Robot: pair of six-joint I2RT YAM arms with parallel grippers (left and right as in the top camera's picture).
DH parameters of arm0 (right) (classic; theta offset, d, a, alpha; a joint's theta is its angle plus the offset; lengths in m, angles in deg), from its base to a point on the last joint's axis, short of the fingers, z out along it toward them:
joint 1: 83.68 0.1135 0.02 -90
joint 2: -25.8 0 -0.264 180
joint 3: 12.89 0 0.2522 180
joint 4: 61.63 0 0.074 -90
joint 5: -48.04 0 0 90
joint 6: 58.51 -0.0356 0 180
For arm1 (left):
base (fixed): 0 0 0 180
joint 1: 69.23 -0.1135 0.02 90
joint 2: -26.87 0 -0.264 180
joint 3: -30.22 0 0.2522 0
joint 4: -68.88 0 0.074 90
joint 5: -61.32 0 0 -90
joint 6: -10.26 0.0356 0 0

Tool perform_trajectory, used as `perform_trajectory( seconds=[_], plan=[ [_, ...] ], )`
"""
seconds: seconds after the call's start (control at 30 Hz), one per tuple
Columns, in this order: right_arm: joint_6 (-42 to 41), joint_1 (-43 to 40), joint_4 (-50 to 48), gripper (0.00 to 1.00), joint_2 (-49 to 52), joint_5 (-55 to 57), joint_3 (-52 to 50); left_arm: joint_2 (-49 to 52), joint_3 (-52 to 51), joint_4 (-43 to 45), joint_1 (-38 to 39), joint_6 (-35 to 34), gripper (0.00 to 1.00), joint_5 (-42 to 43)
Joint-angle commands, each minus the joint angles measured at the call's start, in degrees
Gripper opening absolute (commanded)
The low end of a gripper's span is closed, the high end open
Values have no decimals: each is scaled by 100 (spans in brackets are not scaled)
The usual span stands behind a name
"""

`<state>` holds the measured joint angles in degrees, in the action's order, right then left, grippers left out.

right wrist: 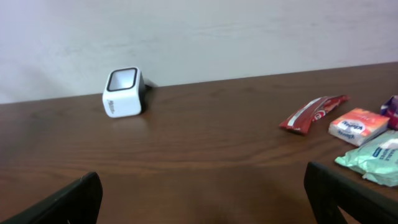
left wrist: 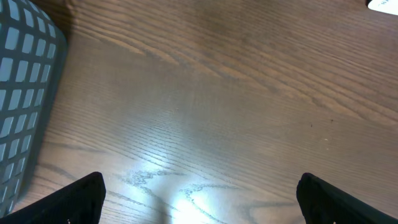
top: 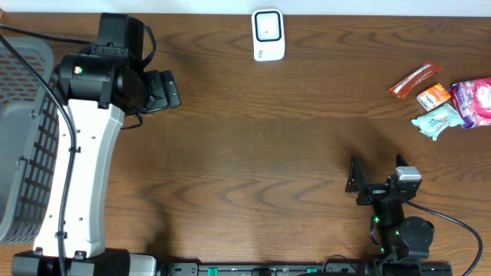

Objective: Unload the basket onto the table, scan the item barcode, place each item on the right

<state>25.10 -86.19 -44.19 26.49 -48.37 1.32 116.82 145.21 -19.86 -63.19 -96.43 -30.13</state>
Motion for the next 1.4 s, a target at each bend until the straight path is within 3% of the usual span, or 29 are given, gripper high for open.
perform_trajectory(
  seconds=[0.0, 0.17, 1.37],
  plan=[
    [636, -31, 39, 99, -42, 50, -13, 37, -7, -22, -20, -50, 98, -7],
    [933, -31, 44, 99, -42, 55, -13, 37, -7, -22, -20, -50, 98, -7],
    [603, -50, 22, 99, -37, 31, -13, 37, -7, -22, -20, -50, 98, -4]
  ],
)
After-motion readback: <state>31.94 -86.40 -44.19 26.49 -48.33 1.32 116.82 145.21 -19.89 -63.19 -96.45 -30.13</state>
